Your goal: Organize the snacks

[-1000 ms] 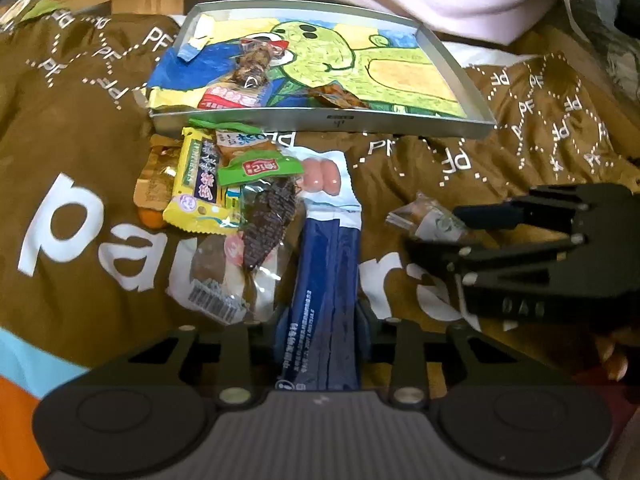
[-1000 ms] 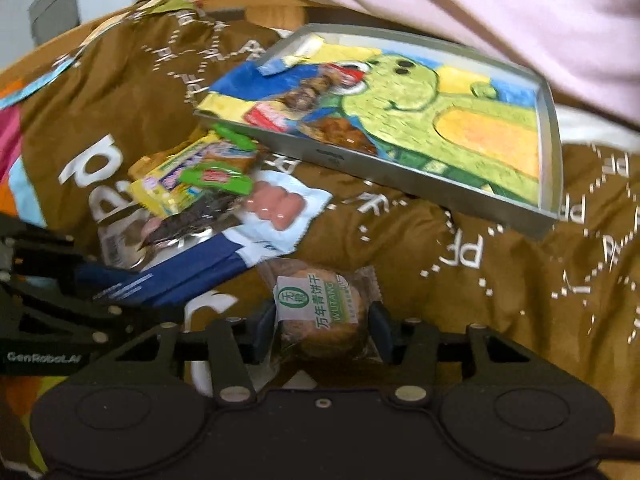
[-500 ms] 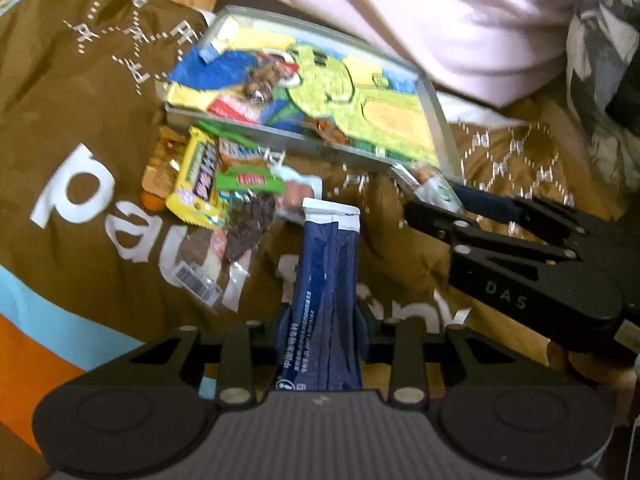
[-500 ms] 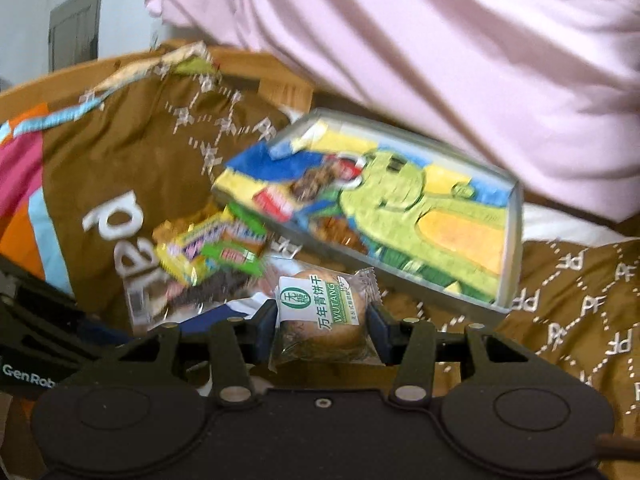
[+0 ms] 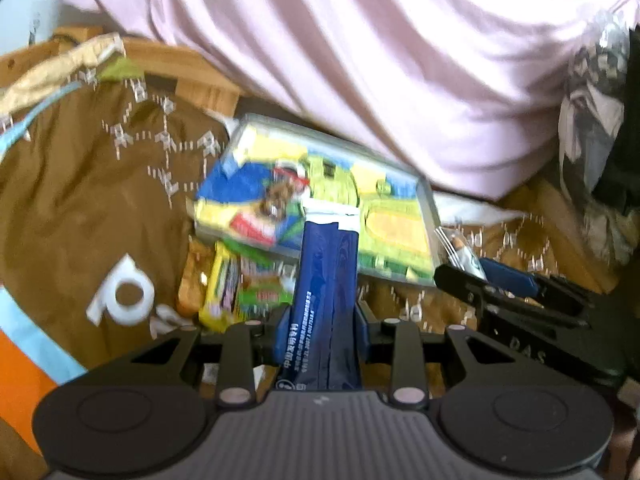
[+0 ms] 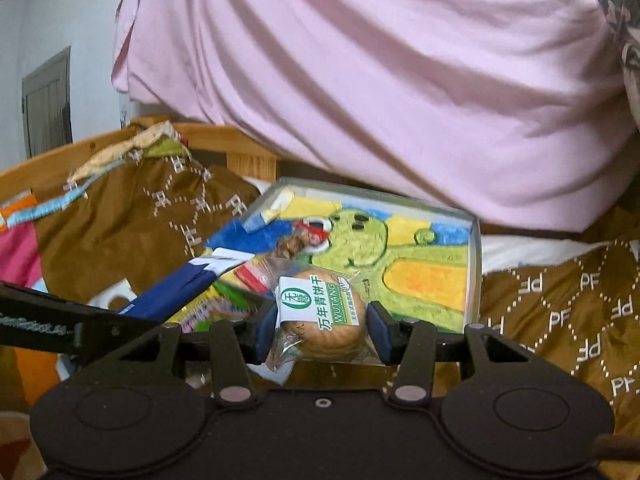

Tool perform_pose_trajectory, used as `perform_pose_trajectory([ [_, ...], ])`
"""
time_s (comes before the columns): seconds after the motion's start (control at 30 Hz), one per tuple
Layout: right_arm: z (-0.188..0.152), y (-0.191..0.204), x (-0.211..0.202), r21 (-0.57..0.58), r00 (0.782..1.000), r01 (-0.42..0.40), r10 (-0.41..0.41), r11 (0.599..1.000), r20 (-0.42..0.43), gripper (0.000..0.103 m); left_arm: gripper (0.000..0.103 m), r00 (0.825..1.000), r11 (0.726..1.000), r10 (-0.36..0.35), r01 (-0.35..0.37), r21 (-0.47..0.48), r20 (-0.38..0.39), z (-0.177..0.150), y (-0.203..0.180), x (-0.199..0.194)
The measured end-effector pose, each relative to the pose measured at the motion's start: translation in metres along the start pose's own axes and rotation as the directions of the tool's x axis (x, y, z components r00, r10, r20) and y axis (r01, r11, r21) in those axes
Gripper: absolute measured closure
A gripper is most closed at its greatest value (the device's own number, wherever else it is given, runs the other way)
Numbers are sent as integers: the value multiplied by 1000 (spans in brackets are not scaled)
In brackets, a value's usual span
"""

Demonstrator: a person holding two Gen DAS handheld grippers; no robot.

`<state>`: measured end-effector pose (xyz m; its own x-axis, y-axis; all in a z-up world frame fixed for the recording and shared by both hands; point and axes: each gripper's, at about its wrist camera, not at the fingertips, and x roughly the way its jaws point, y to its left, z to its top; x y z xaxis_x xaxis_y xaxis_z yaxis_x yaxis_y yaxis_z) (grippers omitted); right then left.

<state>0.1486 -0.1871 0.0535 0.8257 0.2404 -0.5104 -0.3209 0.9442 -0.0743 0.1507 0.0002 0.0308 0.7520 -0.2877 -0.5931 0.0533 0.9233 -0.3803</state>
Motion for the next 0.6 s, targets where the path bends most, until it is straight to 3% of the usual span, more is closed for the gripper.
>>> perform_pose_trajectory([
  [0.33, 57, -6, -11, 70, 989, -30, 20, 997, 145, 53, 67, 991, 1000, 22, -24, 17, 129, 76, -12, -8],
  [0.6, 47, -31, 23, 124, 972, -1, -28, 992, 232, 53, 67, 976, 998, 31, -43, 51, 214, 110, -2, 21],
])
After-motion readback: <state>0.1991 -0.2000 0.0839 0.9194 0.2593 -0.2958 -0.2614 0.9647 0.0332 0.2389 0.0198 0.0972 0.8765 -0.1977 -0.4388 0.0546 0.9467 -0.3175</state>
